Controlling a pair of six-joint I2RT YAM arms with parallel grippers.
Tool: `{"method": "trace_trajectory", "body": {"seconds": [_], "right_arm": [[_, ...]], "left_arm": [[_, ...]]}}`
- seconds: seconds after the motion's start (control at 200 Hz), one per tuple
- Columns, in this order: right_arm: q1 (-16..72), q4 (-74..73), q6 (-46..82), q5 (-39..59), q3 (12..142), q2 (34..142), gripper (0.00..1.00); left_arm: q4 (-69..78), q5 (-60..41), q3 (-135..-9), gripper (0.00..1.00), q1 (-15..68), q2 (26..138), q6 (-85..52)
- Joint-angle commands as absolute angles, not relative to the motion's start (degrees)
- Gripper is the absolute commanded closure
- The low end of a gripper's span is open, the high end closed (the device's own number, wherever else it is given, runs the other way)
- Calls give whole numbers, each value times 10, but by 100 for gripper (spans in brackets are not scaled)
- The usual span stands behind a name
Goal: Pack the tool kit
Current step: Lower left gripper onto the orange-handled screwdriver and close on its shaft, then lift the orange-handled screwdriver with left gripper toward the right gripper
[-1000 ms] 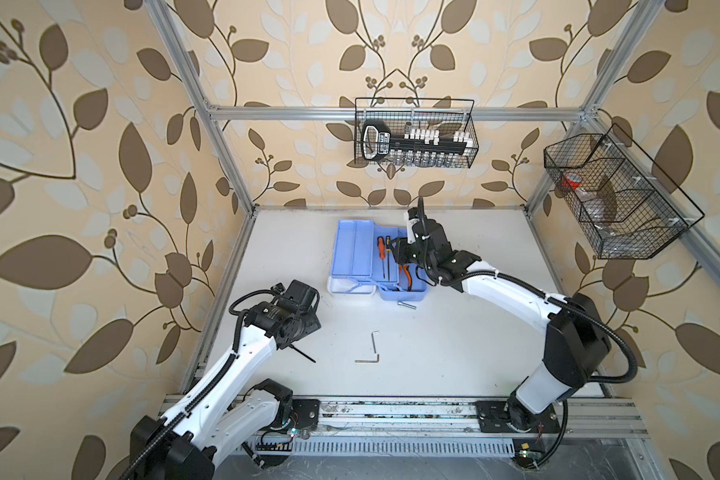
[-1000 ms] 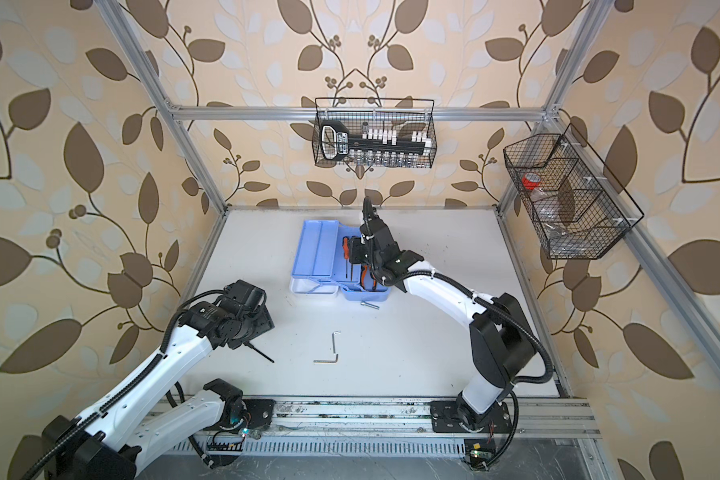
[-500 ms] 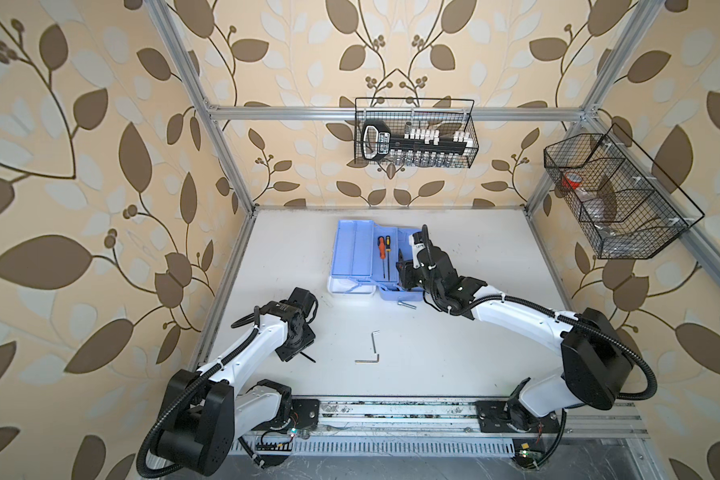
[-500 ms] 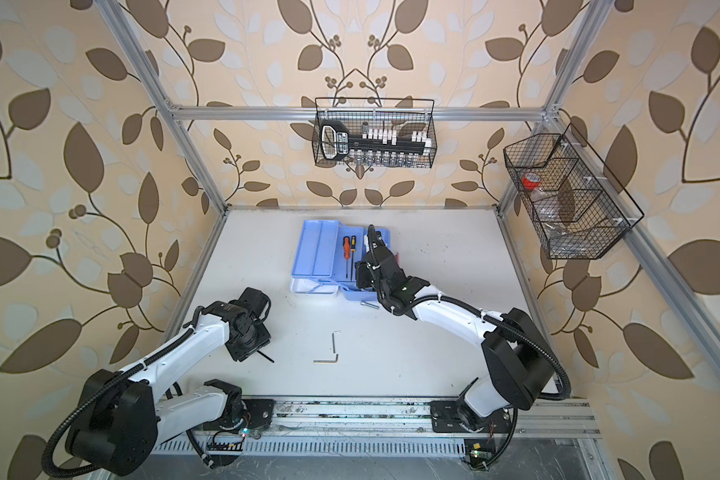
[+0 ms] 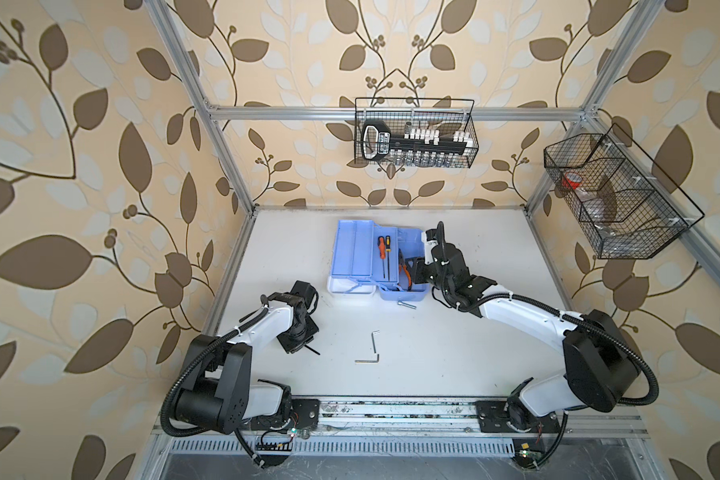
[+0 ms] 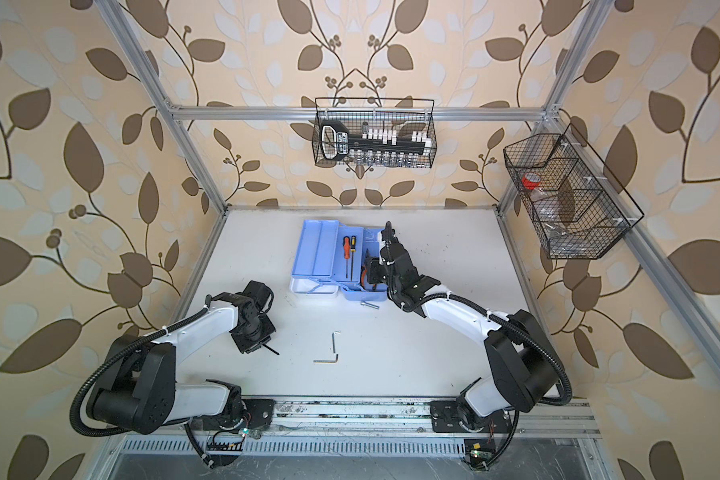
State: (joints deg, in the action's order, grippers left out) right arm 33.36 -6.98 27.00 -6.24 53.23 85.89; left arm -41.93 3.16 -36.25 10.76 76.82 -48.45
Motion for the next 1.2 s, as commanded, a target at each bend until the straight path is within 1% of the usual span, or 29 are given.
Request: {"method": "trace_trajectory", "body": {"seconds": [0.0,0.02,0.12,0.28,0.385,0.485,0.535,0.585,0.655,0.745,0.86,1.015,1.195], "right_arm": [[327,-86,281,-36,525,863,60],[326,-87,282,-35,525,864,60],[327,-86,285,-31,526,870,60],[328,-63,287,-33,543,887,59],[339,-50,290,-35,554,896,58],[368,-9,280,-85,584,902,54],[382,1,274,-91,600,907,53],[387,1,282,-71,612,913,51],[385,-16,306,-15,623,920,47],[388,-43,337,50,641,931,37],[407,-29,340,83,688,953,29],[419,-48,369,133,709,979,26],[436,-54,391,179,769,1026,29]], "left_arm": [[-401,20,-362,97,102,807,-464],[-400,18,-362,100,102,811,-461],[-395,6,-362,100,102,817,-451],[-392,-14,-363,100,102,794,-442],[-400,-36,-367,100,103,743,-431],[-416,-58,-388,100,114,671,-402],[-428,-63,-406,100,124,638,-387],[-430,-74,-423,100,136,607,-374],[-425,-97,-442,100,153,576,-361],[-421,-127,-471,100,182,559,-336],[-392,-175,-480,100,223,541,-326],[-369,-209,-479,100,247,515,-324],[-367,-228,-477,100,254,496,-320]]}}
